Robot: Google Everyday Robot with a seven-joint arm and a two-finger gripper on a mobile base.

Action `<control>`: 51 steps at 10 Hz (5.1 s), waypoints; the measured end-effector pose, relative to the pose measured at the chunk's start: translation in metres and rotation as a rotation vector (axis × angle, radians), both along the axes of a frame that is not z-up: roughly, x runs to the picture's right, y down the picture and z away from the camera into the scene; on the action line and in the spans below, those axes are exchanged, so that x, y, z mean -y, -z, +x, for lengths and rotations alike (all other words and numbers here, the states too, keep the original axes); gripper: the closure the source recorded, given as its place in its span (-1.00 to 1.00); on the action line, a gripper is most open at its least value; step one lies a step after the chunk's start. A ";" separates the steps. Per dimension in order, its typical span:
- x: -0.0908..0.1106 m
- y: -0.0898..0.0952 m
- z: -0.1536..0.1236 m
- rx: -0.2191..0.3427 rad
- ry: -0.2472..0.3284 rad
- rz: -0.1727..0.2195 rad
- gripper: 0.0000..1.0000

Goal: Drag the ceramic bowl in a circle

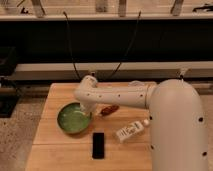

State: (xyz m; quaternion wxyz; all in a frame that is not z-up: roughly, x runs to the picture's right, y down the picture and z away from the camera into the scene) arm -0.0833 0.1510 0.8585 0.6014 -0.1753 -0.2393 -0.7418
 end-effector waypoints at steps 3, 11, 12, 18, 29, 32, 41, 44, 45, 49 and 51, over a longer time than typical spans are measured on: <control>0.003 -0.003 0.000 0.030 0.041 -0.001 1.00; 0.012 -0.011 -0.003 0.095 0.143 0.000 1.00; 0.014 -0.011 -0.003 0.103 0.151 0.000 1.00; 0.020 -0.015 -0.006 0.138 0.196 0.007 1.00; 0.028 -0.021 -0.015 0.209 0.271 0.008 1.00; 0.029 -0.023 -0.017 0.228 0.286 0.007 1.00; 0.029 -0.024 -0.016 0.278 0.331 0.007 1.00; 0.027 -0.024 -0.017 0.300 0.348 0.004 1.00; 0.027 -0.024 -0.017 0.302 0.349 0.004 1.00; 0.025 -0.024 -0.017 0.325 0.369 0.003 1.00; 0.025 -0.024 -0.018 0.339 0.386 0.003 1.00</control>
